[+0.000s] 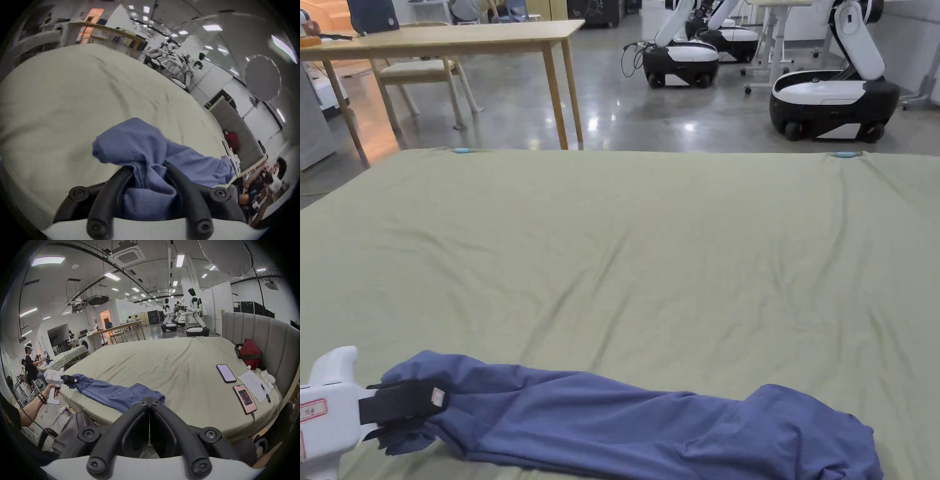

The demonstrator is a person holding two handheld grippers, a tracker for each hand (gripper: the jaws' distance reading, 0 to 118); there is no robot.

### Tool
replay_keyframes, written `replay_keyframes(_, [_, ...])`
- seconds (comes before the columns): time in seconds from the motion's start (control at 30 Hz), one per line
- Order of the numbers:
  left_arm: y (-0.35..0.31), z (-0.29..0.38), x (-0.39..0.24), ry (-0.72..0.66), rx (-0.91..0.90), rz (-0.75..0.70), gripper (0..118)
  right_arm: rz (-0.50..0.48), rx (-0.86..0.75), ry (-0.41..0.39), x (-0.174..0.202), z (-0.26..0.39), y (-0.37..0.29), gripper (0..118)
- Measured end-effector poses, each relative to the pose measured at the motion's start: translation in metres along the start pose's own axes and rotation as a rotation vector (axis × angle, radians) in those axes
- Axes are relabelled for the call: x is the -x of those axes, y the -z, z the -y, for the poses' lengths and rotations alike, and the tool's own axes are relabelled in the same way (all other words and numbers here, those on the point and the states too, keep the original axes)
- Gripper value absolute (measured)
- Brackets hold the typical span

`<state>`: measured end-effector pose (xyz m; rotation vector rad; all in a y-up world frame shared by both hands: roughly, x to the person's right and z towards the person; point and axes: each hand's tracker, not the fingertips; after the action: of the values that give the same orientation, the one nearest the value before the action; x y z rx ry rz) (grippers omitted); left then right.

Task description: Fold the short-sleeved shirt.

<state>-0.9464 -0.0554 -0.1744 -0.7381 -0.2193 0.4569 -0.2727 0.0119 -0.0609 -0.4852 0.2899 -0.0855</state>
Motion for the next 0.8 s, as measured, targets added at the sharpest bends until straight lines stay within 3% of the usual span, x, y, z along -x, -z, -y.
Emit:
replay_keyframes(0.2, [0.037, 0.003, -0.107, 0.108, 0.078, 0.135, 17, -0.007, 0.005, 0.003, 0.003, 0.002, 0.004, 1])
replay_keyframes(0.33, [0.097, 0.024, -0.158, 0.16, 0.192, 0.097, 17, -0.001, 0.008, 0.011, 0.001, 0.004, 0.003, 1])
replay_keyframes(0.43, [0.138, 0.04, -0.159, 0.154, 0.241, 0.022, 21, 0.013, 0.005, 0.026, -0.004, 0.007, -0.002, 1])
replay_keyframes(0.5, [0.145, 0.045, -0.155, 0.161, 0.238, 0.074, 62, 0.019, 0.003, 0.037, -0.008, 0.009, -0.006, 1])
replay_keyframes(0.57, [0.143, 0.043, -0.144, 0.069, 0.215, 0.291, 118, 0.026, 0.007, 0.051, -0.013, 0.011, -0.007, 1])
replay_keyframes(0.63, [0.141, 0.037, -0.146, 0.061, 0.329, 0.396, 118, 0.041, 0.017, 0.054, -0.014, 0.013, -0.006, 1])
replay_keyframes(0.7, [0.133, 0.038, -0.147, 0.068, 0.322, 0.31, 117, 0.045, 0.021, 0.054, -0.014, 0.014, -0.004, 1])
replay_keyframes(0.8, [0.087, 0.029, -0.136, 0.089, 0.093, 0.287, 116, 0.026, 0.02, 0.06, -0.012, 0.015, -0.002, 1])
